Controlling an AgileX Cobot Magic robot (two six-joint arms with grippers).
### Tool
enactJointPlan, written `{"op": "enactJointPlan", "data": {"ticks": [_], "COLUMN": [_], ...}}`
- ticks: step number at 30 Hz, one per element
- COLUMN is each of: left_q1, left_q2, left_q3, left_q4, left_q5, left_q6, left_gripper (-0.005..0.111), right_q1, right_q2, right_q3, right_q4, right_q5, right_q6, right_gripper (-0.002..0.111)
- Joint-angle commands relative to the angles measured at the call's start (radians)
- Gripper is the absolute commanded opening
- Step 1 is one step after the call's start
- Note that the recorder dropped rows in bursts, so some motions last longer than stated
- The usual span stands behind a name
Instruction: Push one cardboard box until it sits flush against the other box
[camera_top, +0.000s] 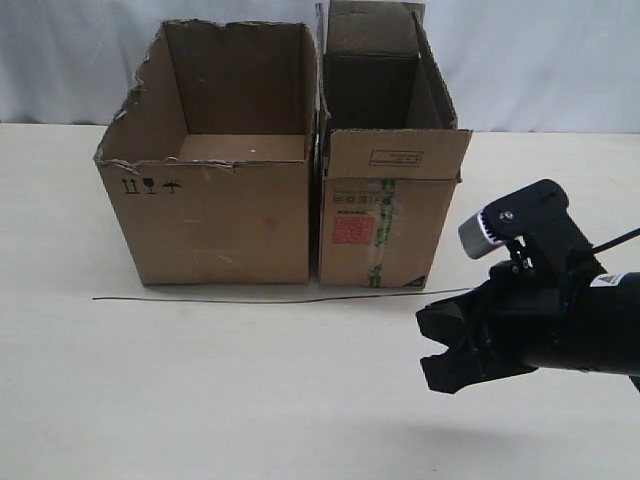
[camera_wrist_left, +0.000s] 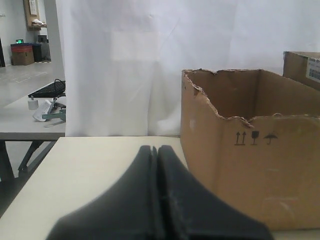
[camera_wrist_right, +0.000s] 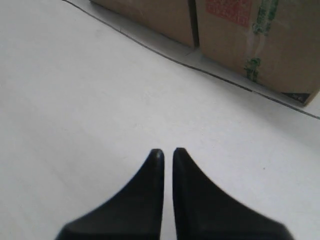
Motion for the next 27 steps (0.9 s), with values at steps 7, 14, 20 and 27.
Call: {"op": "enactJointPlan", "data": {"ticks": [7,14,20,27], "left_q1": [0.003,0.003,0.003,0.003], "left_q2": [-0.001,-0.001,-0.001,-0.001], "left_q3": [0.002,0.002,0.002,0.002], "left_q4": [0.003,0.001,0.001,-0.001], "left_q5": [-0.012,-0.012,-0.012,-0.012], "left_q6": [-0.004,-0.004,-0.004,-0.004], "left_gripper": [0.000,0.000,0.000,0.000], "right_q1": [0.002,0.002,0.002,0.002], "right_q2": [-0.006,-0.147,-0.355,-0.578], "right_q3": [-0.002,-0.002,-0.002,-0.002], "right_q4": [-0.009,-0.009,-0.009,-0.013], "right_q5": [-0.001,-0.005,-0.005,0.000], "right_q6": [-0.006,-0.005,-0.005,-0.032], "right_gripper": [0.005,0.005,0.005,0.005]}}
